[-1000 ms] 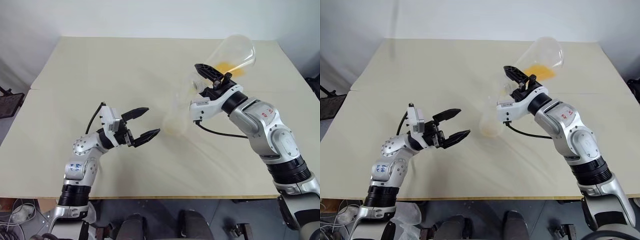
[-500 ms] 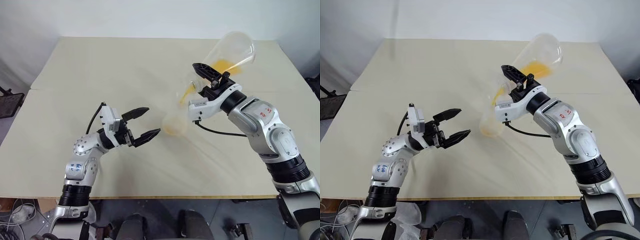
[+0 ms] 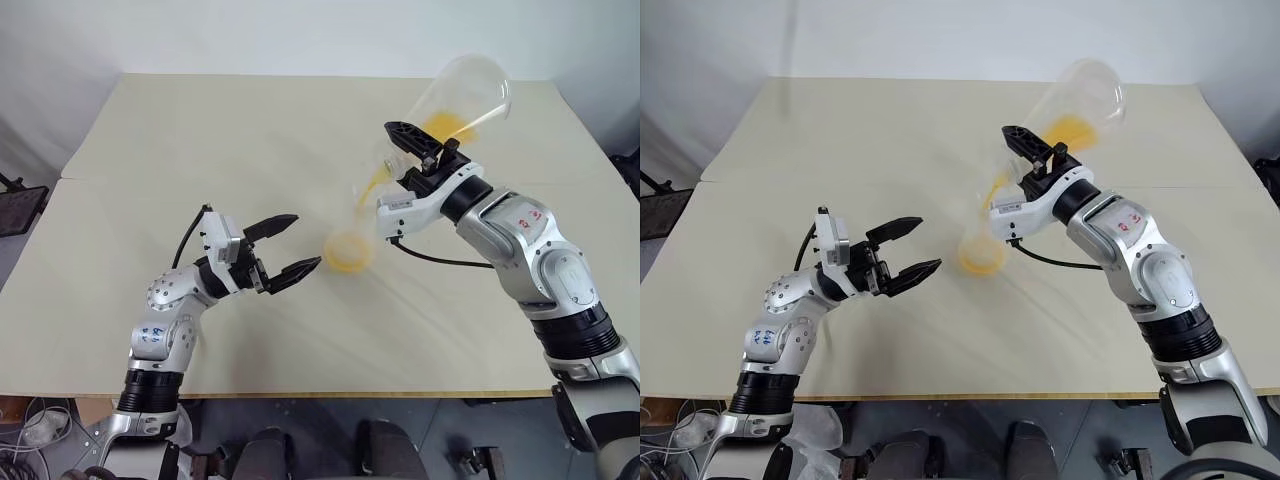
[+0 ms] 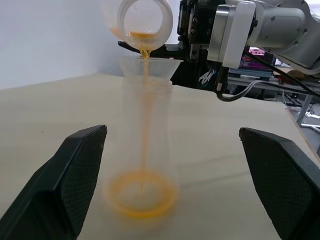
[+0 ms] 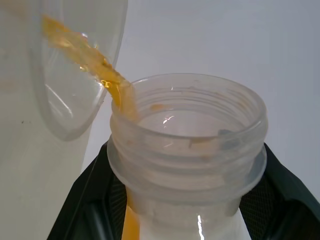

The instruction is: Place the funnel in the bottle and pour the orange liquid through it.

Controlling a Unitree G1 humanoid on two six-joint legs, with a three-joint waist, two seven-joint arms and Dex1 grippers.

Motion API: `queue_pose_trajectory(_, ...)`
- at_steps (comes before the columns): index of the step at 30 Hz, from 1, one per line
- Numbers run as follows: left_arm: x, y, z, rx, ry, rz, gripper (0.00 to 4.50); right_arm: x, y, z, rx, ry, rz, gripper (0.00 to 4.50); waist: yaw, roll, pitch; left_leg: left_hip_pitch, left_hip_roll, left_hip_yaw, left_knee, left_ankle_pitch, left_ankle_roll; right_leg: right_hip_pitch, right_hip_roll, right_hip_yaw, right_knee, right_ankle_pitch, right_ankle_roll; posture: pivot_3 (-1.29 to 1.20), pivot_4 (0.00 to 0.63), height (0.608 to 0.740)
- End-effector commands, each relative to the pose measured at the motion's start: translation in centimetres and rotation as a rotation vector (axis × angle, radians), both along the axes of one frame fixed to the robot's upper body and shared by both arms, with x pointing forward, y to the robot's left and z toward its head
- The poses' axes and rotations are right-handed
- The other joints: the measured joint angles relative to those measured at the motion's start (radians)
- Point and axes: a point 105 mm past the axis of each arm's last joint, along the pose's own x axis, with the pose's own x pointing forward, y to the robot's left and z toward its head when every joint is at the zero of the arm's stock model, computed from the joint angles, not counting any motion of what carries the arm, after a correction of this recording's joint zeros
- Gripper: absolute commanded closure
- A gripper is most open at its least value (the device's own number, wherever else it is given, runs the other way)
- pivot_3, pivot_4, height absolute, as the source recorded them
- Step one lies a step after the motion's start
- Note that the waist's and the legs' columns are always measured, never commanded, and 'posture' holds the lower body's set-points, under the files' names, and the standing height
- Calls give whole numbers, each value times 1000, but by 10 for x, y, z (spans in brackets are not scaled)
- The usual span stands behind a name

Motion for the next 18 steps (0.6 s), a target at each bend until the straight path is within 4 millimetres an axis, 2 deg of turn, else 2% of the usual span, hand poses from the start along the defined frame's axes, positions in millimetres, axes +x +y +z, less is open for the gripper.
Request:
queue_pose_trajectory(1,-4,-3,6,-5,-39,-10,0,-6,3,17,6,-71,25,2042,0,0,0,0,0,0,0,0,0,0,0,0,0,0,0,0,150,740)
queue_pose_trajectory(18,-2,-2,9,-14,-48,8,0,-7,4,14,-12,-79,34,2042,0,0,0,0,0,0,0,0,0,0,0,0,0,0,0,0,150,740)
